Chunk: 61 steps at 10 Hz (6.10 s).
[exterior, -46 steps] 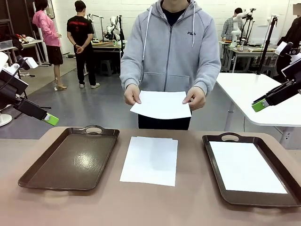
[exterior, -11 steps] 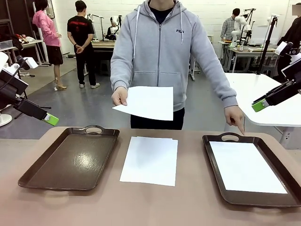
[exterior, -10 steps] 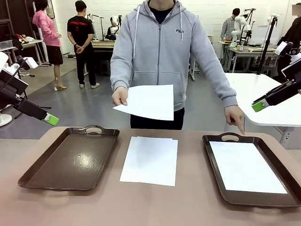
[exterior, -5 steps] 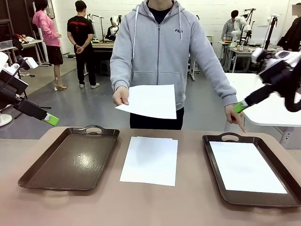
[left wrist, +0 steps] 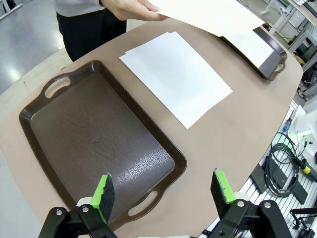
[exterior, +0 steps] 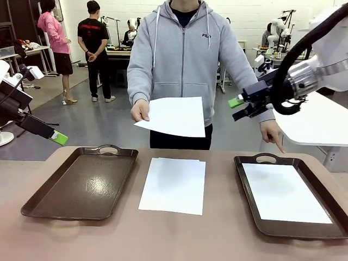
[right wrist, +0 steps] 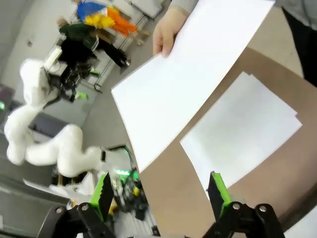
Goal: Sort the A4 documents.
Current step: Receive the A4 Paper, then place the A4 Paper in the designated Handle tray.
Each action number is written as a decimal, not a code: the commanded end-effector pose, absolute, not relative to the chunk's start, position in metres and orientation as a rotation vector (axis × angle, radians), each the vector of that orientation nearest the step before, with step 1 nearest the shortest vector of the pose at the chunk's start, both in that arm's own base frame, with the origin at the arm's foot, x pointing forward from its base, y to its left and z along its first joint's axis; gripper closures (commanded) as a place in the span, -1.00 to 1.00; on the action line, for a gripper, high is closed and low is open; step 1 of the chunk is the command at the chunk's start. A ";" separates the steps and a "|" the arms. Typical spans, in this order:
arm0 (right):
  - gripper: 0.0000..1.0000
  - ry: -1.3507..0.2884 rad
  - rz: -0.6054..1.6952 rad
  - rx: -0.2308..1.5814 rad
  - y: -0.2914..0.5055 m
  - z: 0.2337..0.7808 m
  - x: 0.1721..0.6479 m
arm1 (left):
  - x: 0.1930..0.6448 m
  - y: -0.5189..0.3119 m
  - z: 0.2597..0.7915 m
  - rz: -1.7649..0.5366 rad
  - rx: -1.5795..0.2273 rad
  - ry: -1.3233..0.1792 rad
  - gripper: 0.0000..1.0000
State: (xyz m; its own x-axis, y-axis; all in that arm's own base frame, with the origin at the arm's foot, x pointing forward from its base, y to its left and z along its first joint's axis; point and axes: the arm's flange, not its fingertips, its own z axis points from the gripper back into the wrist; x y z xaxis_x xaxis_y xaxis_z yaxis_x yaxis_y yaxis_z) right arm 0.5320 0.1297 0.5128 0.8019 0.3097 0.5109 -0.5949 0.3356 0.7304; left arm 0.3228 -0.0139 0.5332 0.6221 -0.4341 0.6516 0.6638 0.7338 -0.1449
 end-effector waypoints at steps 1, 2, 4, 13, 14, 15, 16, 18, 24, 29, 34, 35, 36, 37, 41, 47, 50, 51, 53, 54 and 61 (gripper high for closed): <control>-1.00 -0.330 0.438 1.141 0.141 0.500 0.562 | 0.323 -0.013 0.533 -0.650 -0.403 -0.632 -1.00; -1.00 -0.330 0.384 1.155 0.148 0.488 0.572 | 0.323 -0.013 0.533 -0.650 -0.403 -0.632 -1.00; -1.00 -0.327 0.314 1.197 0.167 0.464 0.586 | 0.323 -0.013 0.533 -0.650 -0.403 -0.632 -1.00; -1.00 -0.252 0.195 1.388 0.223 0.419 0.591 | 0.323 -0.013 0.533 -0.650 -0.403 -0.632 -1.00; -1.00 -0.236 0.190 1.407 0.226 0.417 0.591 | 0.323 -0.013 0.533 -0.650 -0.403 -0.632 -1.00; -1.00 -0.230 0.192 1.411 0.228 0.416 0.590 | 0.323 -0.013 0.533 -0.650 -0.403 -0.632 -1.00; -0.74 -0.236 0.204 1.408 0.229 0.417 0.589 | 0.323 -0.013 0.533 -0.650 -0.403 -0.632 -1.00; -0.36 -0.221 0.216 1.416 0.232 0.423 0.588 | 0.323 -0.013 0.533 -0.650 -0.403 -0.632 -1.00; 0.77 -0.205 0.214 1.430 0.230 0.423 0.587 | 0.323 -0.013 0.533 -0.650 -0.403 -0.632 -1.00; 1.00 -0.182 0.199 1.455 0.226 0.423 0.588 | 0.323 -0.013 0.533 -0.650 -0.403 -0.632 -1.00; 1.00 -0.197 0.216 1.429 0.225 0.423 0.582 | 0.323 -0.013 0.533 -0.650 -0.403 -0.632 -1.00; 1.00 -0.197 0.216 1.429 0.225 0.423 0.582 | 0.323 -0.013 0.533 -0.650 -0.403 -0.632 -1.00; 1.00 -0.197 0.216 1.429 0.225 0.423 0.582 | 0.323 -0.013 0.533 -0.650 -0.403 -0.632 -1.00; 1.00 -0.197 0.216 1.429 0.225 0.423 0.582 | 0.323 -0.013 0.533 -0.650 -0.403 -0.632 -1.00; 1.00 -0.197 0.216 1.429 0.225 0.423 0.582 | 0.323 -0.013 0.533 -0.650 -0.403 -0.632 -1.00; 0.98 -0.046 0.145 1.418 0.179 0.467 0.550 | 0.323 -0.013 0.533 -0.650 -0.403 -0.632 -1.00; 0.98 -0.016 0.105 1.359 0.128 0.491 0.541 | 0.323 -0.013 0.533 -0.650 -0.403 -0.632 -1.00; 0.98 0.033 0.102 1.348 0.114 0.491 0.542 | 0.323 -0.013 0.533 -0.650 -0.403 -0.632 -1.00; 0.98 0.130 0.105 1.334 0.079 0.484 0.547 | 0.323 -0.013 0.533 -0.650 -0.403 -0.632 -1.00; 0.98 0.134 0.125 1.328 0.063 0.477 0.550 | 0.323 -0.013 0.533 -0.650 -0.403 -0.632 -1.00; 0.98 -0.006 -0.015 1.382 0.004 0.400 0.558 | 0.323 -0.013 0.533 -0.650 -0.403 -0.632 -1.00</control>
